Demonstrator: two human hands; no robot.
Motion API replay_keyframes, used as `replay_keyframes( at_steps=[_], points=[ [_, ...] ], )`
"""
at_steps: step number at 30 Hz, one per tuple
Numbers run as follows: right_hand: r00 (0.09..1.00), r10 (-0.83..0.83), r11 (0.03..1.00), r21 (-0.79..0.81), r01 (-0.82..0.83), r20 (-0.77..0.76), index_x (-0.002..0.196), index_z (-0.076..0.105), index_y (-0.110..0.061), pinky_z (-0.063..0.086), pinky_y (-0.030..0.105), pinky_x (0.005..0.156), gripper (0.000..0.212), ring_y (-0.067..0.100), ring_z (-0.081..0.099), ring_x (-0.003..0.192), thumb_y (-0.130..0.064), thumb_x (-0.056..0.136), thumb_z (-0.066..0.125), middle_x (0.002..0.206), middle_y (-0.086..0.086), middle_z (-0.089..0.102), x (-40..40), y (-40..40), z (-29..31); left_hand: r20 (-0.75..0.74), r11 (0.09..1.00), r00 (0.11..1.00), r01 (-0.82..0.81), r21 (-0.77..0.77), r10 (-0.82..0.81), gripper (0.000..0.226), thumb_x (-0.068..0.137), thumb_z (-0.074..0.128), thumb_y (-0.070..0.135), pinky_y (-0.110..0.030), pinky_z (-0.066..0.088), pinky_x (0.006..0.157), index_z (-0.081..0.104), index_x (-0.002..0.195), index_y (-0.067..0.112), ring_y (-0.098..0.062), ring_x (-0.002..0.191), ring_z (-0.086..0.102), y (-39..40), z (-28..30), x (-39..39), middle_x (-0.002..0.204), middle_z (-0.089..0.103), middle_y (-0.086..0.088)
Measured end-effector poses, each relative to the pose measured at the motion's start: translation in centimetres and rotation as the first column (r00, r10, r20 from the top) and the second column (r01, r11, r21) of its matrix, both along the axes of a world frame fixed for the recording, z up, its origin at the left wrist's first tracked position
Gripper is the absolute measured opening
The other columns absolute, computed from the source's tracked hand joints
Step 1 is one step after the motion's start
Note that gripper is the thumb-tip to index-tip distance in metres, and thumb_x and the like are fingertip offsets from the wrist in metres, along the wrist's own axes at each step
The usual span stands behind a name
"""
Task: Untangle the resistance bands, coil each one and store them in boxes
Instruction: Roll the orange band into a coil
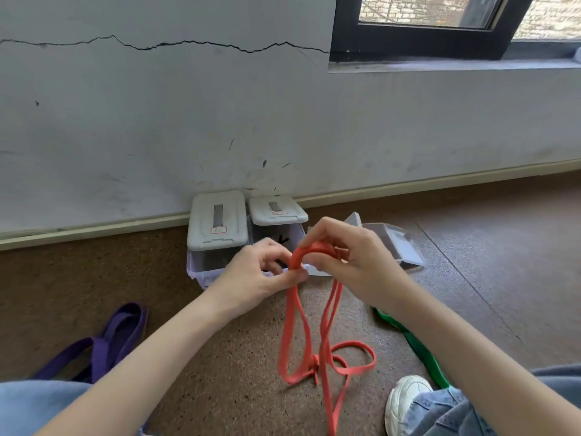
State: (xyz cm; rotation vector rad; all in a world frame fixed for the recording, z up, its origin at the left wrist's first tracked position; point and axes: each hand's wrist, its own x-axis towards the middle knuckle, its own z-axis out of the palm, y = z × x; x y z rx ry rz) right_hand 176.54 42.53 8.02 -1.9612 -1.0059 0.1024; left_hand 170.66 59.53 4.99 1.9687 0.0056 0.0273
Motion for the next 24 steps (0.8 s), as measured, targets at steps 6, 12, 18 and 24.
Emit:
replay_keyframes(
  at_steps=[6, 12, 18, 24],
  points=[
    [0.957, -0.155, 0.909, 0.345, 0.236, -0.245, 0.083, 0.060, -0.015, 0.055, 0.029, 0.076, 0.017, 0.019, 0.066, 0.076, 0.002, 0.083, 0.062, 0.082, 0.008, 0.069, 1.5, -1.3, 1.1, -0.038, 0.952, 0.997, -0.050, 0.303, 0.064, 0.016, 0.078, 0.073, 0.022, -0.007, 0.041, 0.064, 0.062, 0.071, 0.031, 0.002, 0.069, 0.061, 0.8, -2.2, -0.5, 0.078, 0.065, 0.010],
    [0.913, -0.320, 0.917, 0.159, 0.365, -0.253, 0.086, 0.059, -0.017, 0.048, 0.033, 0.074, 0.014, 0.024, 0.063, 0.081, -0.003, 0.087, 0.060, 0.083, 0.007, 0.066, 2.7, -2.1, -0.4, -0.004, 0.987, 0.987, -0.158, 0.040, 0.158, 0.009, 0.070, 0.077, 0.021, -0.012, 0.050, 0.062, 0.073, 0.079, 0.021, -0.011, 0.067, 0.068, 4.3, 1.6, -0.3, 0.074, 0.073, -0.003],
    [0.814, 0.020, 0.910, -0.327, -0.255, -0.580, 0.095, 0.051, -0.018, 0.051, 0.036, 0.092, 0.025, 0.011, 0.067, 0.095, -0.009, 0.080, 0.069, 0.100, -0.001, 0.071, 1.9, -2.4, -1.6, -0.055, 0.984, 0.994, 0.087, -0.154, -0.097, 0.021, 0.063, 0.071, 0.033, -0.019, 0.055, 0.063, 0.076, 0.080, 0.023, -0.012, 0.067, 0.068, 3.9, 4.2, -1.1, 0.076, 0.074, -0.004],
    [0.816, 0.156, 0.981, -0.009, -0.193, -0.557, 0.104, 0.045, -0.018, 0.053, 0.041, 0.088, 0.043, 0.022, 0.067, 0.086, -0.015, 0.073, 0.075, 0.088, 0.004, 0.070, 0.1, -0.6, -0.7, -0.139, 0.982, 0.972, 0.184, -0.036, -0.187, 0.005, 0.078, 0.070, 0.018, -0.010, 0.044, 0.052, 0.074, 0.080, 0.021, 0.001, 0.058, 0.061, 1.4, 2.9, -0.7, 0.066, 0.070, 0.007]
  ],
)
